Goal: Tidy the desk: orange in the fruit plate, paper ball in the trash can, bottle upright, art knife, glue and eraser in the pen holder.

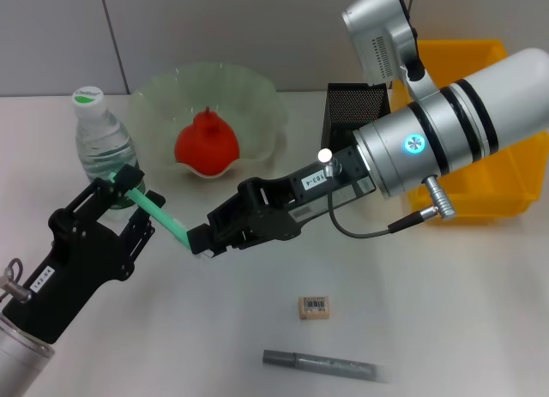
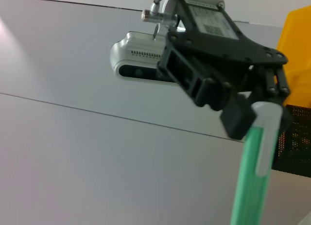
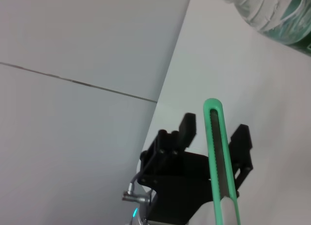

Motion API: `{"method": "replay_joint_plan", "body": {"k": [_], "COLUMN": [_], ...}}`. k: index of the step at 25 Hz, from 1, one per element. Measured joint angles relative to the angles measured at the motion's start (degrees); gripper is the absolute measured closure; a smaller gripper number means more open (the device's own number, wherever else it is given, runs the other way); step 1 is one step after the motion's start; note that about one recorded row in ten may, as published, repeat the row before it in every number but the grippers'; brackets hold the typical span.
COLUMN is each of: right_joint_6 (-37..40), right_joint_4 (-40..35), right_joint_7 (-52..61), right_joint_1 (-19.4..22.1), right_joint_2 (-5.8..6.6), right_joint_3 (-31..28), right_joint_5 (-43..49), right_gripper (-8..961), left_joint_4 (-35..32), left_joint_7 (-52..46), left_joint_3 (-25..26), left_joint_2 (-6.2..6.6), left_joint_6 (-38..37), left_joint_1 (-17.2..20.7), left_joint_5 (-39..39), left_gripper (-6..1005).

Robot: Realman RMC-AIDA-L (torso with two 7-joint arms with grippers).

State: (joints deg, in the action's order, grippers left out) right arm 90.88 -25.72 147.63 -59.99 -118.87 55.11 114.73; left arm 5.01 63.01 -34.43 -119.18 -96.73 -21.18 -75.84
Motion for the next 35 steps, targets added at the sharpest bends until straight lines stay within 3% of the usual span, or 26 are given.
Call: {"method": "replay_joint_plan", "body": {"k": [21,28,32,34,35], "right_joint_6": [-0.01,0.14,-0.16,-0.18,-0.18], "right_joint_4": [0.54,0.54,0.52,0.50,0.50], "right_joint_7": [0.01,-0.49,-0.32,-0.32,-0.32], "right_joint_1": [0.24,0.36,0.82,0.83,0.83], "right_joint_2": [-0.04,-0.04,-0.04,-0.04,-0.04], "right_joint_3": [0.00,0.03,0.03,0.01,0.01], "right_joint_5": [-0.11,-0.61,-0.91,-1.28,-1.28], "right_gripper": [769,769,770,588,554], "left_joint_4": [2.51,2.71,3.18,3.21,3.21], "left_joint_7": [7.74,7.67,7.56,7.43,7.43], "left_joint_3": [0.53,0.53,0.50,0.51,0.51], "left_joint_2": [0.00,0.00,0.00,0.00,0.00], "left_joint_6": [1.00,0.94,0.93,0.93,0.93], "left_joint_1": [-0.37,-0.36,-0.41,-0.42,-0.42], "left_joint_5": [-0.24,-0.12,-0.10,-0.07,-0.07], "left_gripper": [535,771,792,797,797]}}
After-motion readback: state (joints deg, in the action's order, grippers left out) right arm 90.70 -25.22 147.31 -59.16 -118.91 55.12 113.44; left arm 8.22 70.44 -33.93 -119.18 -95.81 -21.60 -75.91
